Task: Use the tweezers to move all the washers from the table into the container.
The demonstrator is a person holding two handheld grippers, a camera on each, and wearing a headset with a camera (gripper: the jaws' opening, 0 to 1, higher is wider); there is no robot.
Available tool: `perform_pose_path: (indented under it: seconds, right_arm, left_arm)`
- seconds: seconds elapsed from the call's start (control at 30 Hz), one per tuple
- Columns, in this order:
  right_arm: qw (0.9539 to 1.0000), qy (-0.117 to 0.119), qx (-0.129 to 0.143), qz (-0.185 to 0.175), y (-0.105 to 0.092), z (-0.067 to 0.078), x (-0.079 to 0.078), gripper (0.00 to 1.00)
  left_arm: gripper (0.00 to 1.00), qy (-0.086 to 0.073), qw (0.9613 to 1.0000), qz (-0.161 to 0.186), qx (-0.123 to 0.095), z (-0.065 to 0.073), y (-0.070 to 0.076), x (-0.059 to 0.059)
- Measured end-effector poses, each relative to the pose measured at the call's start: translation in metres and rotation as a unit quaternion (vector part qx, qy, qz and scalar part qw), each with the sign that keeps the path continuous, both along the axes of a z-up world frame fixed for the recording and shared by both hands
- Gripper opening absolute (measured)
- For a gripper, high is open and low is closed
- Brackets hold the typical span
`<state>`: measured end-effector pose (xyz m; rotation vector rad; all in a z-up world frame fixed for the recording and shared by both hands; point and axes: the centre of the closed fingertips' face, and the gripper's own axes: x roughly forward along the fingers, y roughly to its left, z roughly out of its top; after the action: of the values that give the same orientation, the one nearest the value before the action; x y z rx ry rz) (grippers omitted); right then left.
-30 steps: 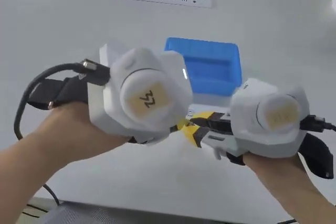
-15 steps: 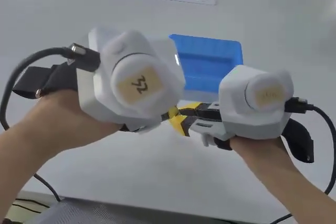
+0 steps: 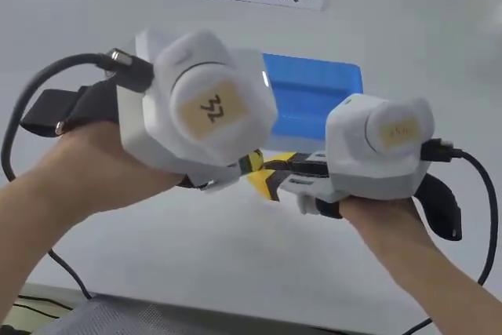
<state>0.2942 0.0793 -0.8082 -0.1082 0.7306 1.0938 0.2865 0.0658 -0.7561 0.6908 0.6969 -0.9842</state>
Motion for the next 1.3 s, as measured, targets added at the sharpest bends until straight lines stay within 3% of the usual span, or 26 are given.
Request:
perform_pose_path:
  seconds: [0.27, 0.6, 0.7, 0.8, 1.0, 1.17, 1.3]
  right_arm:
    - [1.0000, 0.002, -0.002, 0.000, 0.001, -0.002, -0.001, 0.10]
    - [0.9982, -0.041, -0.039, 0.020, -0.005, -0.003, 0.000, 0.06]
    - [0.9966, -0.058, -0.053, 0.026, -0.007, -0.003, 0.001, 0.05]
    - [0.9942, -0.075, -0.066, 0.039, -0.008, -0.002, 0.002, 0.04]
    - [0.9940, -0.074, -0.066, 0.046, -0.008, 0.003, 0.002, 0.04]
    - [0.9935, -0.084, -0.061, 0.047, -0.006, 0.014, 0.006, 0.04]
    - [0.9938, -0.087, -0.052, 0.044, -0.006, 0.024, 0.009, 0.04]
  left_arm:
    - [0.00, 0.001, 1.0000, 0.002, -0.002, -0.003, 0.001, 0.001]
    - [0.00, -0.006, 1.0000, -0.001, 0.001, -0.002, -0.012, 0.003]
    - [0.00, -0.018, 0.9998, -0.004, 0.001, -0.002, -0.017, 0.004]
    - [0.00, -0.030, 0.9995, 0.008, -0.010, 0.000, -0.021, 0.007]
    - [0.00, -0.051, 0.9974, 0.033, -0.038, 0.007, -0.019, 0.011]
    - [0.02, -0.057, 0.9950, 0.057, -0.059, 0.014, -0.016, 0.014]
    - [0.11, -0.054, 0.9925, 0.079, -0.075, 0.015, -0.012, 0.015]
